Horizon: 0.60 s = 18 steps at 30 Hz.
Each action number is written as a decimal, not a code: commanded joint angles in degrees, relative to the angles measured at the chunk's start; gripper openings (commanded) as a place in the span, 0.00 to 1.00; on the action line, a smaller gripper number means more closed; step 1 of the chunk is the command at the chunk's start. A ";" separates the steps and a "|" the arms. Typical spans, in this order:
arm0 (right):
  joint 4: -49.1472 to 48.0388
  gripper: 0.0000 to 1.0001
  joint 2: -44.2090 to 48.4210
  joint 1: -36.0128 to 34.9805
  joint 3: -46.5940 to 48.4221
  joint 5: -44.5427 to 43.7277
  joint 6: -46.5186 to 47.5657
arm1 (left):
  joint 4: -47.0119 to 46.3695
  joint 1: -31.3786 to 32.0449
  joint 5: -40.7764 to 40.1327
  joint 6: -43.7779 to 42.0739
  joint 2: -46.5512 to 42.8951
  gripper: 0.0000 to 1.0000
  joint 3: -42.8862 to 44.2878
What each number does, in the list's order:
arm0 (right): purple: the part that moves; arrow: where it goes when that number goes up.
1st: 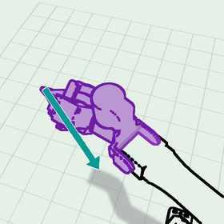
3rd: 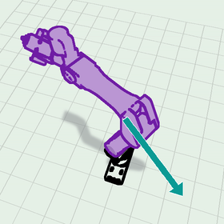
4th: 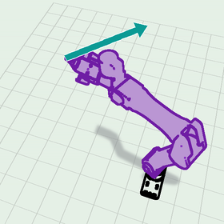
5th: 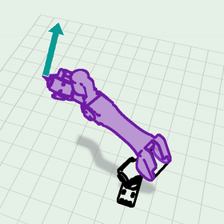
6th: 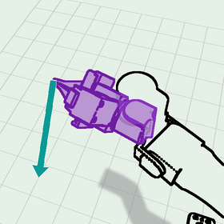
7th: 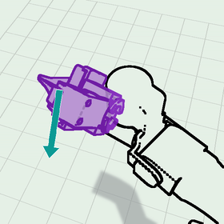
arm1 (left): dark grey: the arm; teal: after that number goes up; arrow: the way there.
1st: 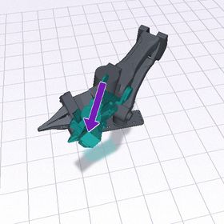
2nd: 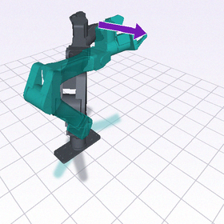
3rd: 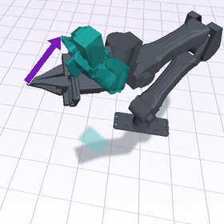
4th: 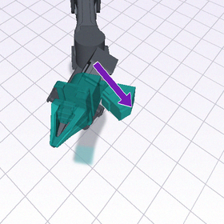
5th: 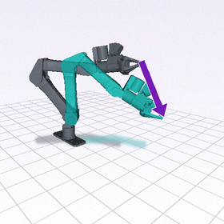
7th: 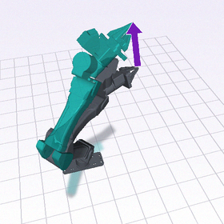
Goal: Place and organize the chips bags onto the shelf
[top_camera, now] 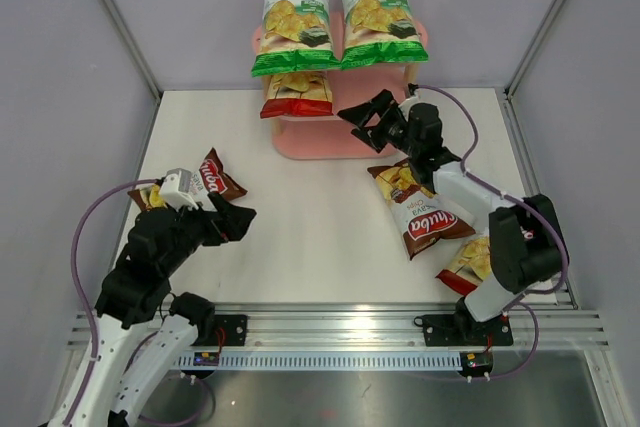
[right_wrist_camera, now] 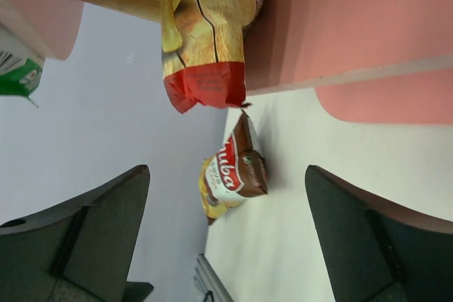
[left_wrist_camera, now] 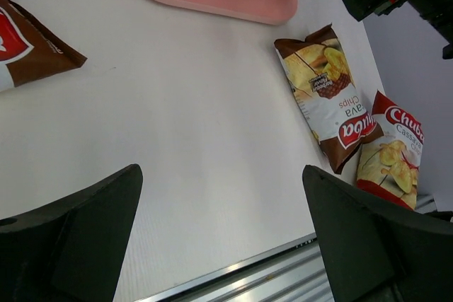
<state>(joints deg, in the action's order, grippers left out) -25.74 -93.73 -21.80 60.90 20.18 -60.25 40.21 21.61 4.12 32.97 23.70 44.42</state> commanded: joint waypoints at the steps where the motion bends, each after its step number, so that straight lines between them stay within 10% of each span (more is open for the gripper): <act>1: 7.96 0.99 8.88 1.84 -2.53 -0.85 8.89 | -7.24 -0.25 7.63 1.30 1.96 0.99 -2.05; 8: 41.13 1.00 26.48 2.99 -2.11 -19.43 22.53 | -25.93 4.39 17.51 8.42 10.82 0.99 -9.88; 18: 69.58 0.99 44.59 2.99 4.13 -31.26 29.12 | -41.86 32.60 8.36 9.83 38.67 0.99 2.49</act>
<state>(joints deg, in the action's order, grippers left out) 33.04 -53.23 -18.94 62.22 -6.00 -35.46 9.76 49.28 14.52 42.52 56.53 39.55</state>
